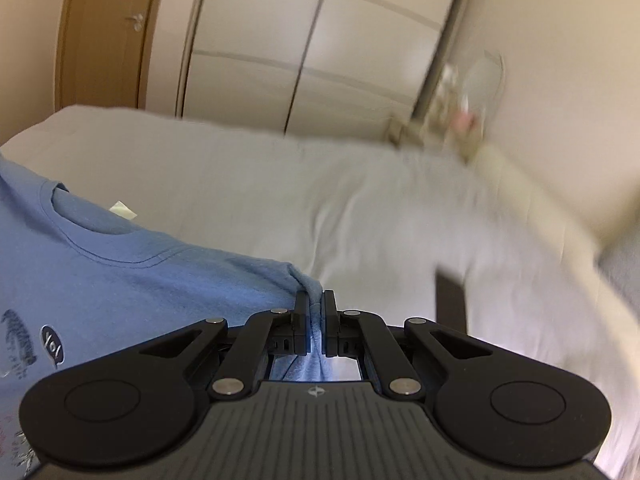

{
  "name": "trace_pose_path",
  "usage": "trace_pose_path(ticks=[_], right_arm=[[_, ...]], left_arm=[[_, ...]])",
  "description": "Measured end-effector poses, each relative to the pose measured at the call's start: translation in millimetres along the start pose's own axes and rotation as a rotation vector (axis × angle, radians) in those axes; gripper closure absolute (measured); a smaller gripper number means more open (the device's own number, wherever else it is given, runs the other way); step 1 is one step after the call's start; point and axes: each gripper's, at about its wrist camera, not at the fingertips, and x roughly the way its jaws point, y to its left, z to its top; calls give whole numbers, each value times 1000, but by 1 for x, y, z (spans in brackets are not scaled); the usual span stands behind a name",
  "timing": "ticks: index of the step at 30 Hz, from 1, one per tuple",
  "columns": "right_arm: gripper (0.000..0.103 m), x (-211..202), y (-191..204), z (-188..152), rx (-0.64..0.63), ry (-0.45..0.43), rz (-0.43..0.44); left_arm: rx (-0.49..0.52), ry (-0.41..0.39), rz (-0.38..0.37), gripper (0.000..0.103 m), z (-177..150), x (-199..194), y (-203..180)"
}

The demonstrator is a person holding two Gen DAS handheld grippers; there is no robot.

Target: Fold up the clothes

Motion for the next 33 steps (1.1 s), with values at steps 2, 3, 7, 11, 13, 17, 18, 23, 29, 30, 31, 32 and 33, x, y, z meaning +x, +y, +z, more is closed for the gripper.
trace_pose_path(ticks=[2,3,7,11,13,17,18,23,29,30,31,32,33], right_arm=[[101,35,-2,23,-46,-35,5],[100,57,2,30,-70,-36,16],[52,144,22,47,-152,-34,43],[45,197,48,26,-122,35,85],[45,195,56,0,-85,81,122],[45,167,64,-73,34,248,200],[45,157,66,-91,68,294,217],[45,96,79,-167,248,495,277],[44,12,122,-228,386,649,331],[44,4,128,-237,404,664,337],[44,-5,134,-246,419,678,343],[44,-10,139,-251,424,684,341],[44,-12,143,-257,421,685,332]], left_arm=[[-45,35,51,94,2,27,1],[-75,64,81,85,1,43,1],[-207,166,156,65,-21,86,6],[-261,236,128,63,-68,75,-6],[-272,291,90,63,-99,61,-14],[-301,419,-24,62,-160,25,-37],[-297,449,-54,62,-176,14,-43],[-363,570,-202,62,-237,-27,-69],[-399,619,-332,67,-274,-39,-86],[-387,618,-349,72,-276,-39,-88],[-374,616,-364,79,-278,-38,-90],[-361,614,-379,82,-280,-37,-93],[-350,609,-390,87,-280,-36,-94]])
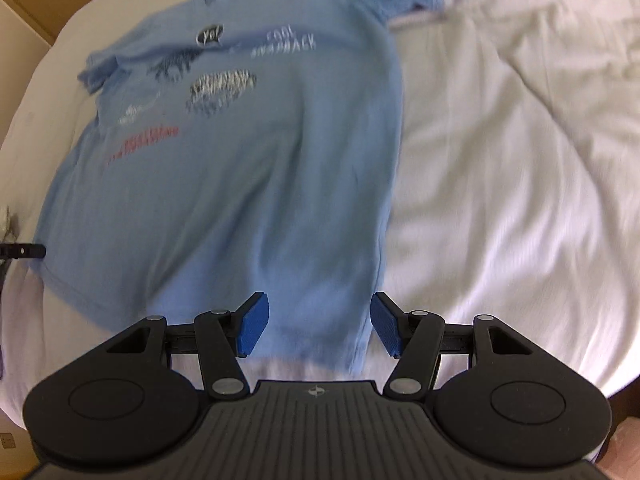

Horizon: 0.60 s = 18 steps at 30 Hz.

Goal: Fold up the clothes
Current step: 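Pull the T-shirt hem with both grippers to spread it flat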

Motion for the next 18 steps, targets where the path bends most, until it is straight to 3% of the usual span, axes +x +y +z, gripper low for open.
trace_pose_path(ticks=[4,7,9,11,13,15,18], right_arm=[[44,7,-13,-11,66,-29,-51],[44,11,-30,-11,141,-44,-18],[48,15,-36,-11,126,-37,7],[64,21,-35,-7,95,-22,16],[101,18,-35,-2,68,1,10],[102,6,-34,2,34,14,7],[103,-24,-32,8,-69,25,-72]], left_arm=[[62,-2,-11,99,2,-1,-4],[84,-4,-4,102,1,-4,-6],[84,-13,3,103,0,-9,-9],[83,-22,10,103,-2,-14,-11],[84,-35,16,103,-4,-23,-14],[81,-47,14,103,-5,-34,-18],[85,-49,-3,103,-15,-55,-29]])
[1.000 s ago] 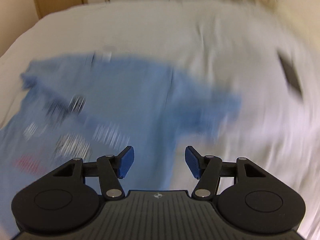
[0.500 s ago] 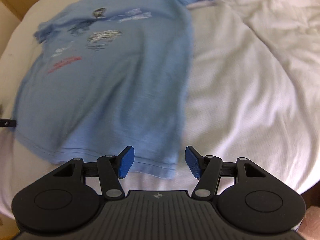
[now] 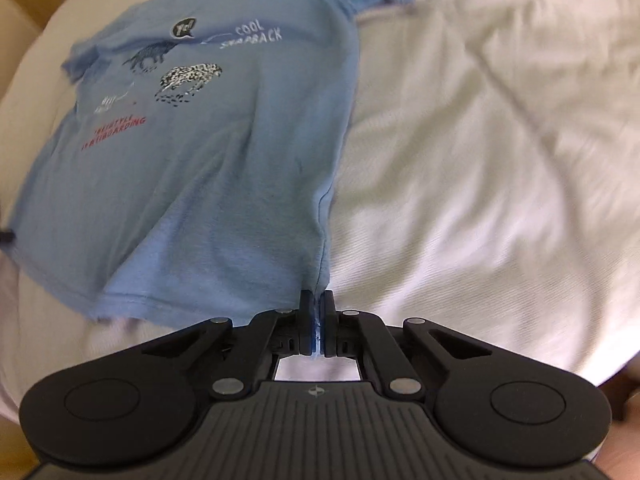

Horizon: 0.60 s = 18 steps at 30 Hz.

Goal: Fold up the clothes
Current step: 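Pull the T-shirt hem with both grippers to spread it flat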

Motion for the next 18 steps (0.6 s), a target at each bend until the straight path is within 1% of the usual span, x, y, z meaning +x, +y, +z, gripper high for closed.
trace_pose_path(ticks=[2,5,9,11,13,15,17,18], right_arm=[[103,-23,-2,3,-73,1,-70],[103,-52,-5,7,-117,9,-110],[103,-69,0,3,-174,64,-152],[103,-71,1,-6,-193,100,-158],[103,-69,1,-18,-227,132,-182],[103,-59,-4,-27,-241,151,-199],[103,-47,-12,-33,-223,160,-198],[102,-40,-14,-33,-213,169,-198]], left_arm=[[6,6,-17,103,-10,-12,-12],[-8,25,-32,103,-29,-25,-33],[-68,70,-48,103,-60,-30,-47],[-87,100,-47,103,-74,-25,-52],[-92,125,-34,103,-85,-13,-55],[-115,152,-31,103,-88,0,-55],[-117,191,-22,102,-86,7,-52],[-107,194,-11,100,-84,5,-51]])
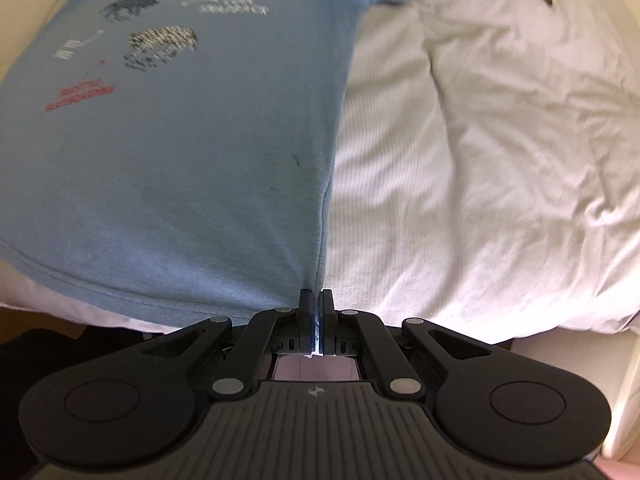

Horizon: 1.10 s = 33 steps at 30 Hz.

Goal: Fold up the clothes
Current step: 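Open both grippers and move them to the side of the T-shirt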

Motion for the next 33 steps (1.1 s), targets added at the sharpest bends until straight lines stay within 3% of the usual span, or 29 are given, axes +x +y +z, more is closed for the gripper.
trace_pose_path(ticks=[4,7,12,17,20,23,29,33], right_arm=[[84,5,-2,5,-12,8,-57],[83,-6,-6,13,10,-31,-75],[80,-32,-1,38,35,-134,-75],[70,-50,23,83,-44,-251,-17],[68,-43,43,120,-118,-297,46],[68,-32,72,160,-219,-327,108],[64,-25,154,230,-411,-373,243],[58,-28,200,261,-493,-407,262]], left_arm=[[19,-39,52,94,10,-20,15],[13,-105,90,88,27,-40,35],[-26,-248,150,79,87,-61,55],[-90,-364,209,71,151,-62,66],[-34,-382,295,69,184,-51,62],[24,-380,326,63,210,-39,61],[89,-408,289,60,264,-6,79],[24,-425,197,60,295,17,112]])
